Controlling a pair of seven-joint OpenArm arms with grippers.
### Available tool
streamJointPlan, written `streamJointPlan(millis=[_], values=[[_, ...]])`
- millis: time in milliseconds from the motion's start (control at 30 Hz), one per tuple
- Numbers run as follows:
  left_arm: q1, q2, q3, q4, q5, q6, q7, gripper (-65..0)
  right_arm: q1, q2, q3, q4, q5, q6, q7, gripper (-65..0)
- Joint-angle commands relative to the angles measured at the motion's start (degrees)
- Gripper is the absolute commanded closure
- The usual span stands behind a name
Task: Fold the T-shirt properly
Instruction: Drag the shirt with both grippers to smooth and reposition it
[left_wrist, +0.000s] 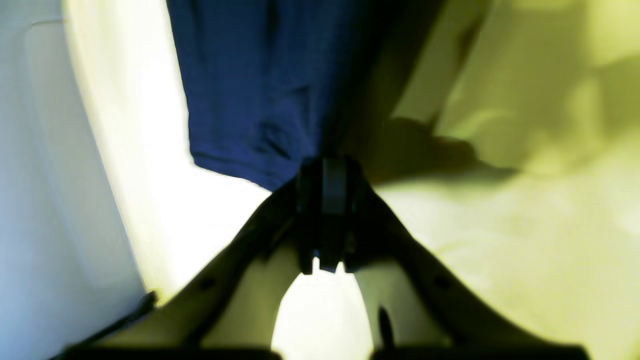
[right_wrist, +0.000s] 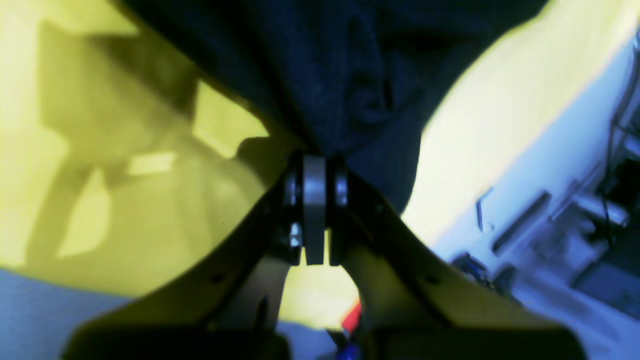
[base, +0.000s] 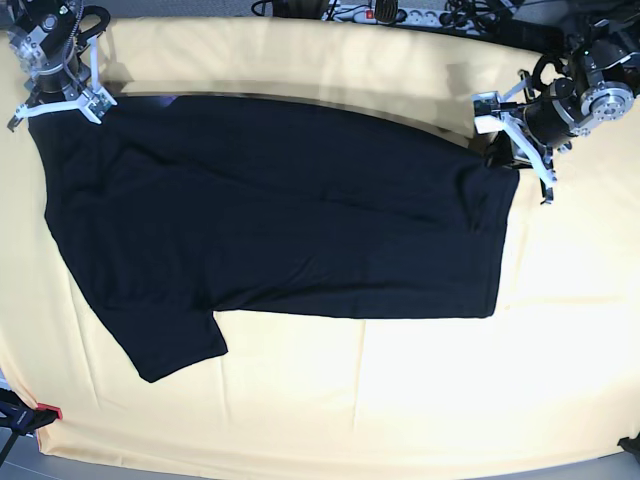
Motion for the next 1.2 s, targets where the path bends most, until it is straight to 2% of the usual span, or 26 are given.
streamJointPlan(millis=[0,167,267,367,467,633,767,867,1000,1067,1100,1133,1167], values=[[-0.59,-1.38,-0.52,1.16,-0.42,-0.35,0.39,0.0,-2.47,0.92,2.12,1.77,-0.96,-0.44,-1.33,0.0],[-0.59,-1.38,-0.52,3.65,-6.14,-8.72,5.20,0.0,-11.78,0.92,8.31,7.41,0.02,-1.75,-1.46,0.0],[-0.59,-1.36,-0.52,6.69,-11.34,-14.62,10.47,0.0,-15.02,0.92,9.25,9.33,2.34,-1.68,-1.44,0.0],[-0.59,-1.38,-0.52,9.84,-18.18,-17.94,17.05,0.0,-16.74,0.92,9.22,9.40,2.32,-1.66,-1.44,0.0],[-0.59,-1.38,-0.52,10.62,-22.01,-18.25,21.09,0.0,-17.68,0.92,9.22,9.40,2.34,-1.62,-1.44,0.0],[-0.55,-1.44,-0.52,10.62,-22.32,-18.40,21.64,0.0,-17.99,0.92,9.22,9.40,3.56,-0.02,-1.49,0.0],[-0.57,-3.30,-0.52,10.62,-27.58,-24.26,25.20,0.0,-17.99,0.90,9.22,9.40,7.04,2.27,-1.68,0.0],[-0.59,-4.09,-0.52,10.62,-31.32,-27.12,26.67,0.0,-17.97,0.90,9.22,9.40,6.80,1.90,-1.64,0.0],[-0.61,-4.04,-0.52,10.62,-32.61,-27.02,26.43,0.0,-17.97,0.90,9.22,9.40,6.82,1.86,-1.44,0.0],[-0.61,-4.02,-0.52,10.62,-31.74,-25.42,25.35,0.0,-17.94,0.90,9.22,9.40,6.82,0.39,-1.42,0.0],[-0.61,-4.02,-0.52,10.62,-30.86,-24.57,24.98,-1.1,-17.94,0.92,9.22,9.40,6.80,-0.46,-1.44,0.0],[-0.61,-4.02,-0.52,10.62,-30.12,-23.93,25.00,-7.6,-17.94,0.92,9.22,9.40,6.80,-1.05,-1.46,-5.9],[-0.61,-4.04,-0.52,10.62,-29.33,-23.45,25.03,-15.6,-17.97,0.92,9.22,9.40,6.80,-1.25,-1.49,-14.8]])
